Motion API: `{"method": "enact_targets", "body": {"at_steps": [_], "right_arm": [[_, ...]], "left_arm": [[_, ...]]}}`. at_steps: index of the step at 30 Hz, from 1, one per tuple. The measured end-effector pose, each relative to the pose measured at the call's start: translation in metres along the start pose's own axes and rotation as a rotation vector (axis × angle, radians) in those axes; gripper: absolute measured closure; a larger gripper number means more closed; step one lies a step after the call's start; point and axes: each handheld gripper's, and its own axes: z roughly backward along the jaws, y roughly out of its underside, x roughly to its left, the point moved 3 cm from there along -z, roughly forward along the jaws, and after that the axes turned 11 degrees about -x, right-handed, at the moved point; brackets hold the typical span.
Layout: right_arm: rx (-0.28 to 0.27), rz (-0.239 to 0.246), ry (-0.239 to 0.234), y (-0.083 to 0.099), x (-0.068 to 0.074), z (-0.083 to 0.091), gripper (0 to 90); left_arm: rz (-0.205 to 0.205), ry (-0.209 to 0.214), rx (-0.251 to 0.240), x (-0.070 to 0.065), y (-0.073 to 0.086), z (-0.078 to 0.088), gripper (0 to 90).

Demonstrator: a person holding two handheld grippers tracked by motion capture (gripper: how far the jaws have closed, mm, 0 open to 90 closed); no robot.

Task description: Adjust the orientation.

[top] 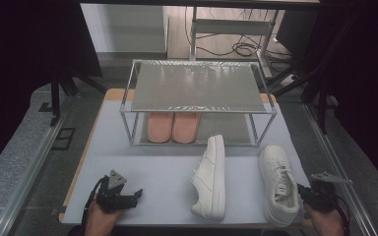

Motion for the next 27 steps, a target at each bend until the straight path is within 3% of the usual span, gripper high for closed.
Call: {"method": "enact_targets", "body": {"at_steps": [16, 27], "right_arm": [[-0.053, -0.028, -0.043, -0.008, -0.004, 0.016, 89.7], [-0.108, -0.018, -0.071, -0.03, 0.002, 0.036, 89.8]], "left_arm": [[0.0, 0.0, -0.001, 0.0, 0.0, 0.0, 14.3], [0.001, 0.0, -0.002, 0.0, 0.0, 0.0, 14.3]]}}
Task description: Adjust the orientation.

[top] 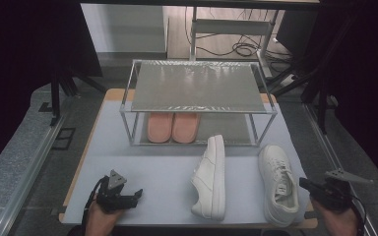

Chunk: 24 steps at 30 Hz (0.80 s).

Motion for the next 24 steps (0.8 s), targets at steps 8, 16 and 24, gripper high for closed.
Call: {"method": "enact_targets", "body": {"at_steps": [8, 16, 24], "right_arm": [[-0.043, -0.003, -0.052, -0.016, 0.012, 0.006, 89.8], [-0.065, 0.018, -0.11, -0.029, 0.029, 0.006, 89.9], [-0.067, 0.059, -0.162, -0.034, 0.053, -0.006, 89.9]], "left_arm": [[0.0, -0.001, -0.001, 0.0, 0.0, 0.0, 14.3], [0.0, -0.002, -0.001, 0.0, 0.0, 0.0, 14.3], [0.001, -0.004, -0.002, 0.0, 0.0, 0.0, 14.3]]}}
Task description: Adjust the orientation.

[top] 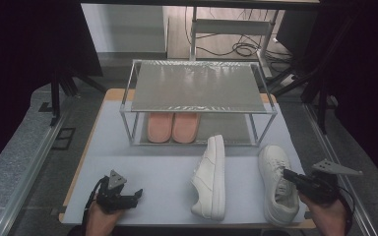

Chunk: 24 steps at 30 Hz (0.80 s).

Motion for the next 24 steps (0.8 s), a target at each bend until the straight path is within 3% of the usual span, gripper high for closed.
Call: {"method": "enact_targets", "body": {"at_steps": [24], "right_arm": [[0.035, 0.069, -0.15, -0.007, 0.069, -0.041, 89.8]], "left_arm": [[0.002, -0.003, 0.0, 0.0, 0.0, 0.0, 14.4]]}}
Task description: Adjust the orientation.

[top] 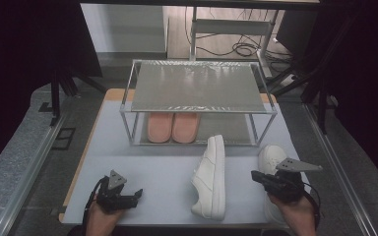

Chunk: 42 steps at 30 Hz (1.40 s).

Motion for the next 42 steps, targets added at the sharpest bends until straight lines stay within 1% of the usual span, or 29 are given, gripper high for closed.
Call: {"method": "enact_targets", "body": {"at_steps": [9, 11, 14, 16, 19, 21, 25, 30, 35, 36, 38, 41, 42], "right_arm": [[0.032, 0.036, -0.055, -0.003, 0.02, -0.021, 89.8], [0.034, 0.05, -0.066, -0.004, 0.025, -0.027, 89.7], [0.04, 0.054, -0.079, -0.004, 0.03, -0.034, 89.7], [0.045, 0.064, -0.088, -0.004, 0.034, -0.039, 89.7], [0.052, 0.073, -0.098, -0.003, 0.039, -0.046, 89.8], [0.059, 0.091, -0.098, -0.003, 0.043, -0.051, 89.7], [0.072, 0.098, -0.105, -0.001, 0.048, -0.059, 89.8], [0.079, 0.096, -0.119, 0.001, 0.053, -0.065, 89.8], [0.086, 0.105, -0.132, 0.002, 0.057, -0.07, 89.8], [0.092, 0.112, -0.125, 0.003, 0.057, -0.072, 89.8], [0.089, 0.105, -0.128, 0.003, 0.056, -0.072, 89.9], [0.093, 0.135, -0.111, 0.004, 0.058, -0.07, 90.0], [0.098, 0.135, -0.108, 0.005, 0.058, -0.069, 90.0]], "left_arm": [[0.0, 0.0, 0.0, 0.0, 0.0, 0.0, 14.4], [0.001, -0.001, 0.0, 0.0, 0.0, 0.0, 14.4], [0.001, -0.001, 0.0, 0.0, 0.0, 0.0, 14.4], [0.0, -0.001, 0.0, 0.0, 0.0, 0.0, 14.4], [0.001, -0.002, -0.001, 0.0, 0.0, 0.0, 14.4], [0.001, -0.002, -0.001, 0.0, 0.0, 0.0, 14.4], [0.002, -0.003, -0.002, 0.0, 0.0, 0.0, 14.5], [0.002, -0.004, -0.002, 0.0, 0.0, 0.0, 14.5], [0.002, -0.005, -0.003, 0.0, 0.0, 0.0, 14.5], [0.003, -0.004, -0.003, 0.0, 0.0, 0.0, 14.5], [0.003, -0.005, -0.003, 0.0, 0.0, 0.0, 14.5], [0.004, -0.005, -0.003, -0.001, 0.0, 0.0, 14.5], [0.004, -0.005, -0.003, -0.001, 0.0, 0.0, 14.5]]}}
